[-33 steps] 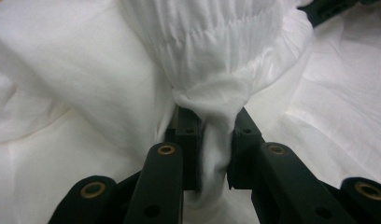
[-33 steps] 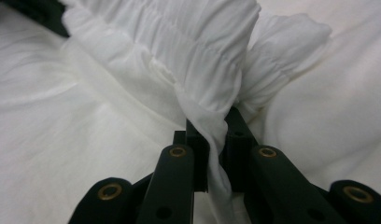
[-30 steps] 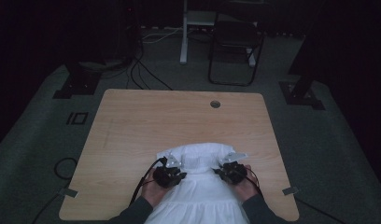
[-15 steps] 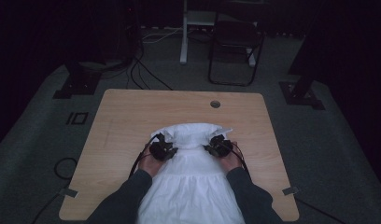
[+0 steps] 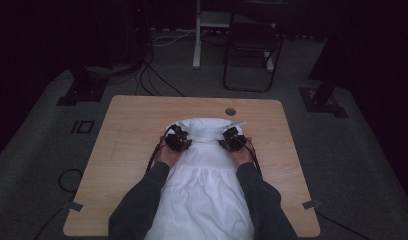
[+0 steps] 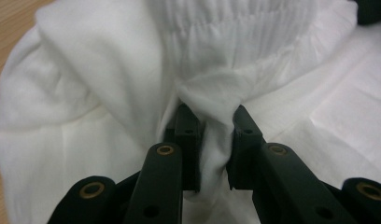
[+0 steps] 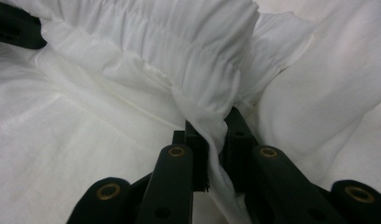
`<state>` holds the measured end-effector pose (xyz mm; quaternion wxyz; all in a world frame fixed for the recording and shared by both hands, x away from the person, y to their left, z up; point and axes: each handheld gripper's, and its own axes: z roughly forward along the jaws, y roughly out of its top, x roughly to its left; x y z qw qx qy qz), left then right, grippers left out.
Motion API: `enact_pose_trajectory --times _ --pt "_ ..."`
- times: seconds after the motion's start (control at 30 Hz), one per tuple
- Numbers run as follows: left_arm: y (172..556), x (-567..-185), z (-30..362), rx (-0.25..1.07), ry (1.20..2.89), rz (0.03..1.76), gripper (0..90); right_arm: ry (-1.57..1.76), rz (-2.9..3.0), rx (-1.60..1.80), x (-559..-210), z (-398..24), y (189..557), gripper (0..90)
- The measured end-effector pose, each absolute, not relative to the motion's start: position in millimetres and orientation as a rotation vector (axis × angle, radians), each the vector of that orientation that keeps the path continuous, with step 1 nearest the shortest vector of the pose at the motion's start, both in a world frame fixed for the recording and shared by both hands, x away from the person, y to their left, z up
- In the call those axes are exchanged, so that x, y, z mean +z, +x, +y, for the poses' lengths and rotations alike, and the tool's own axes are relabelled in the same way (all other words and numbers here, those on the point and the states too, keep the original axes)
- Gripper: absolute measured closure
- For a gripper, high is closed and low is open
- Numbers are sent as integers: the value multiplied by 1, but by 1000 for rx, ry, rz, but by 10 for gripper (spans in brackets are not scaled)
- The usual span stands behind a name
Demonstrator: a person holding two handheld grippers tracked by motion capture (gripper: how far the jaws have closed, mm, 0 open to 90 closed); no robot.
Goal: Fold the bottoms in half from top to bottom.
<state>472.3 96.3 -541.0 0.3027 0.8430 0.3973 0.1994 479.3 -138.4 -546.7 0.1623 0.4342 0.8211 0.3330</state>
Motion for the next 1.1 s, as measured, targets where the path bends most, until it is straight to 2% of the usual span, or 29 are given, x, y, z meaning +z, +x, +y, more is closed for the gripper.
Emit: enact_pose_trajectory --times 0.27,0.43,0.57,0.73,0.87,1.1 --pt "468 -537 96 514 2219 1081 800 1257 2328 935 -544 -139 479 837" --pt "448 -512 106 480 2146 1031 842 1179 2300 1058 -527 -152 459 838" --pt "414 -479 110 489 2078 954 855 1078 2252 1139 -498 -160 430 839" --pt "361 -456 118 470 2036 853 858 962 2228 1233 -466 -171 384 839" --pt "329 -463 121 411 2071 819 857 920 2277 1238 -469 -174 350 839" --pt "307 -513 118 282 2188 872 849 956 2417 1189 -512 -176 316 838"
